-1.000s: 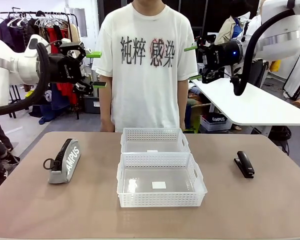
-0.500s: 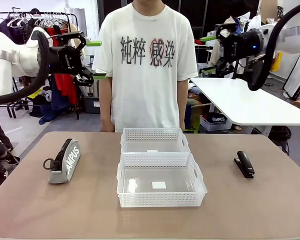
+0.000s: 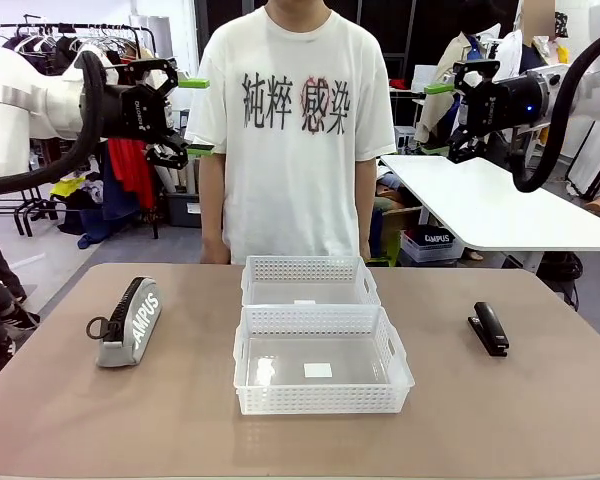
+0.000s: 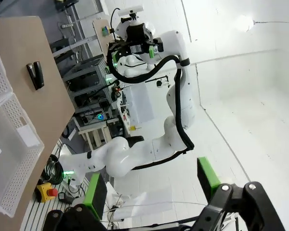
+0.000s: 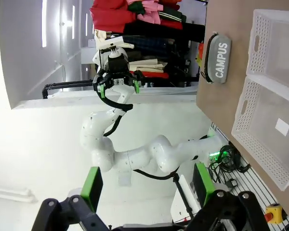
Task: Distribute items into two baskets.
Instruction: Pick up the Pencil pouch that the person points to.
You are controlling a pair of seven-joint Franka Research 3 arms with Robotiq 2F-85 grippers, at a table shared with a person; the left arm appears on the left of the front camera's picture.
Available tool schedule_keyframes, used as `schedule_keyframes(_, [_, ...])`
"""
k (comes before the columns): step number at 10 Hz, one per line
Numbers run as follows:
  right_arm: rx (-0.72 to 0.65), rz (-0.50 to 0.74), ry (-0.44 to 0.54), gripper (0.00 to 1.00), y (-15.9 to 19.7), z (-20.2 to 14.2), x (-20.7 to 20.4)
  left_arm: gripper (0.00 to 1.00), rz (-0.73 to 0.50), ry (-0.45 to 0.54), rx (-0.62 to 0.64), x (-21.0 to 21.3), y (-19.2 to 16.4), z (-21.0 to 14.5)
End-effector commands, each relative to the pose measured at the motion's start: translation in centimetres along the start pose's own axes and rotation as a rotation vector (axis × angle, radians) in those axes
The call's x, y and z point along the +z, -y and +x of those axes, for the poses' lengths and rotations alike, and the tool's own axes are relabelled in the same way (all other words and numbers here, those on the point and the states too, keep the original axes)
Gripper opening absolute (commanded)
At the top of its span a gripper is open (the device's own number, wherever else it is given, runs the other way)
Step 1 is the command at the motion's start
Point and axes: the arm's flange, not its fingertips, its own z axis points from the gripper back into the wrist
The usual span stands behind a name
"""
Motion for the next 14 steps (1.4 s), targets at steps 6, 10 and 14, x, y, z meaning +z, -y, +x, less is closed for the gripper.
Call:
schedule_keyframes(6, [0.014, 0.012, 0.03, 1.0, 0.18, -0.1, 0.15, 1.0, -0.001, 0.004, 0.005, 0.05, -0.08, 0.09])
schedule_keyframes(10, [0.014, 0.012, 0.03, 1.0, 0.18, -0.1, 0.15, 1.0, -0.001, 0.004, 0.005, 0.05, -0.08, 0.09])
schedule_keyframes(14, [0.014, 0.012, 0.03, 1.0, 0.18, -0.1, 0.15, 1.0, -0.001, 0.004, 0.005, 0.05, -0.08, 0.09])
